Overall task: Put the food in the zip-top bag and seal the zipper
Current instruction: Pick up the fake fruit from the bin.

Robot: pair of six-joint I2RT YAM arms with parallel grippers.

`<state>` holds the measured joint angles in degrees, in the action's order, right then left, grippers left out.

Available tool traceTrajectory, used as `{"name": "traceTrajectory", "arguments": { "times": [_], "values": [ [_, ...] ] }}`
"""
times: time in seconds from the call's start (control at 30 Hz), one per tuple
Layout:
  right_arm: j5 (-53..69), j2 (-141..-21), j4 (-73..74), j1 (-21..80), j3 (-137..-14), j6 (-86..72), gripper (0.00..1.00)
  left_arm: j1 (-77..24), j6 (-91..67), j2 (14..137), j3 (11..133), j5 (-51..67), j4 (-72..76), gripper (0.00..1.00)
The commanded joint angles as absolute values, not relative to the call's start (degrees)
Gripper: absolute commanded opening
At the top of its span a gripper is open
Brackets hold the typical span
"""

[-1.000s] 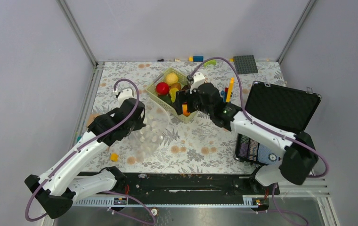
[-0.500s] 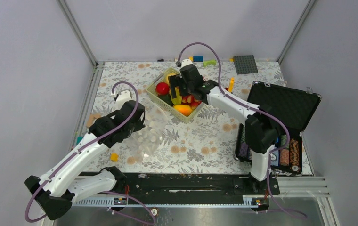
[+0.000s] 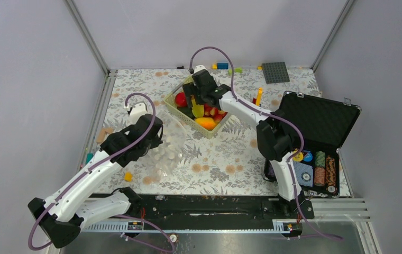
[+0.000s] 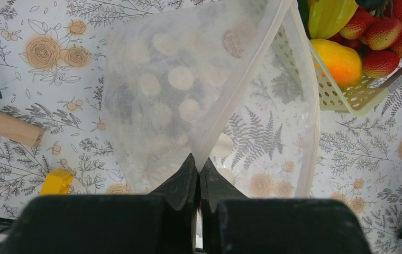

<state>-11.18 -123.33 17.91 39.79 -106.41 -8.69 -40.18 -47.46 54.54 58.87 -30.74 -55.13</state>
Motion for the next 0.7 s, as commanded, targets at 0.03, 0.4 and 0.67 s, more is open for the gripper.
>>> {"name": "traceTrajectory", "arguments": {
  "times": [0.03,0.4,0.67],
  "values": [
    [-11.59,-128.45,20.68,39.56,-114.59,-8.42,0.99,-39.99,-48.51,52.7,58.27,-32.94,-53.05,0.0],
    [-11.02,-133.9,30.81,39.56,-122.22,-12.29,0.97,-39.99,-48.55,52.45,58.1,-32.61,-52.69,0.0],
    [-9.57,-136.05,32.09,39.59,-122.99,-14.3,0.89,-39.99,-48.52,52.12,57.83,-32.35,-52.41,0.0]
  ]
}}
